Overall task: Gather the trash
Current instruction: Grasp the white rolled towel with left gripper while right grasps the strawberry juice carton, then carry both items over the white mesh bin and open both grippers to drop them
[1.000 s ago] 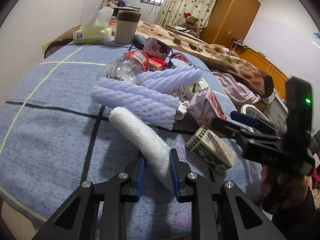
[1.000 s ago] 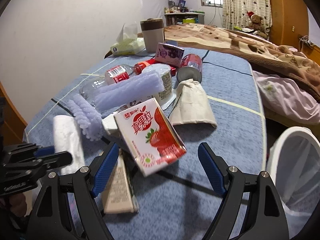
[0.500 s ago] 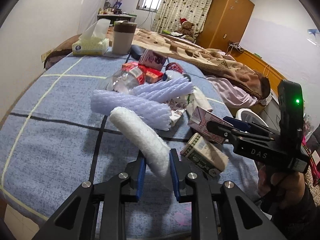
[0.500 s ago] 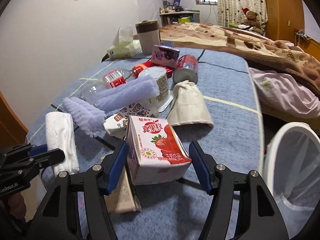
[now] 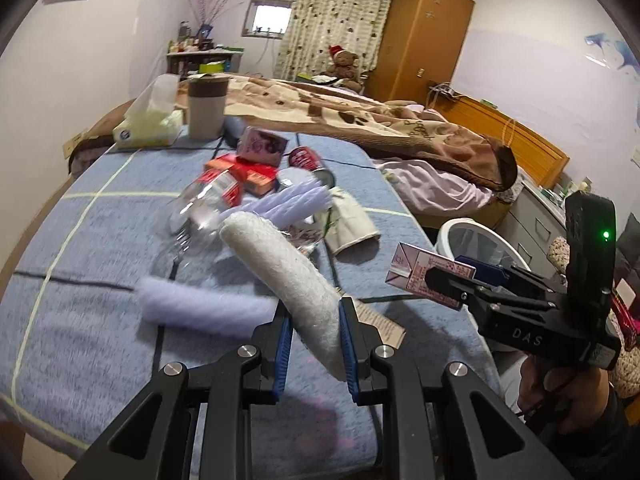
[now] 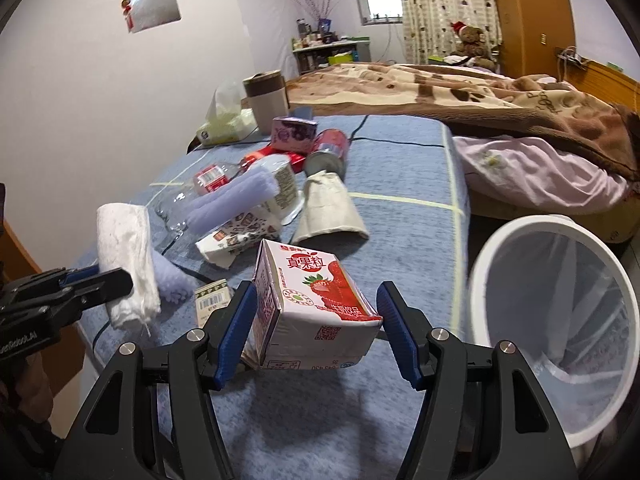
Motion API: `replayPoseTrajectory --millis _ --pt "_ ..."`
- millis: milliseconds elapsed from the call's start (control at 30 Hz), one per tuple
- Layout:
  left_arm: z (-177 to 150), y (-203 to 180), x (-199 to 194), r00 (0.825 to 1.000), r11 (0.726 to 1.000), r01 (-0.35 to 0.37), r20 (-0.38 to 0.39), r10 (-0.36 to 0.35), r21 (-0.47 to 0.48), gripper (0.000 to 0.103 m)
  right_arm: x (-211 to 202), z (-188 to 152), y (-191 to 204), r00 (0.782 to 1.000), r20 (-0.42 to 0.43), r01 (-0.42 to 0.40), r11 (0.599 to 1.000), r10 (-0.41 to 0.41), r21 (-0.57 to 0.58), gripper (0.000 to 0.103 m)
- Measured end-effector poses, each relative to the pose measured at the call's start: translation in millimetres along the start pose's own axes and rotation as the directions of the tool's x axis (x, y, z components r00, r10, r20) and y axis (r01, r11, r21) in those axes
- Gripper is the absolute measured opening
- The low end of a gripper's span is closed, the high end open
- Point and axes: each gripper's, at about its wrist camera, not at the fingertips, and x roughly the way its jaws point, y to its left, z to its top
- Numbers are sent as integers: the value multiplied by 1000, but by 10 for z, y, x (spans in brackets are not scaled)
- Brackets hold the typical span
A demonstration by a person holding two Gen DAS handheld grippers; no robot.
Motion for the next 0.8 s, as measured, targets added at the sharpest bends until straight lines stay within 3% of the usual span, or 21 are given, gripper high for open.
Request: replayPoseTrajectory --millis 433,800 --pt "313 -679 437 992 982 126 -25 -123 140 23 -327 -112 -589 990 65 118 985 -128 129 64" --pt "378 -1531 935 954 925 292 -133 -267 242 23 -532 -369 -1145 963 27 250 930 -266 270 64"
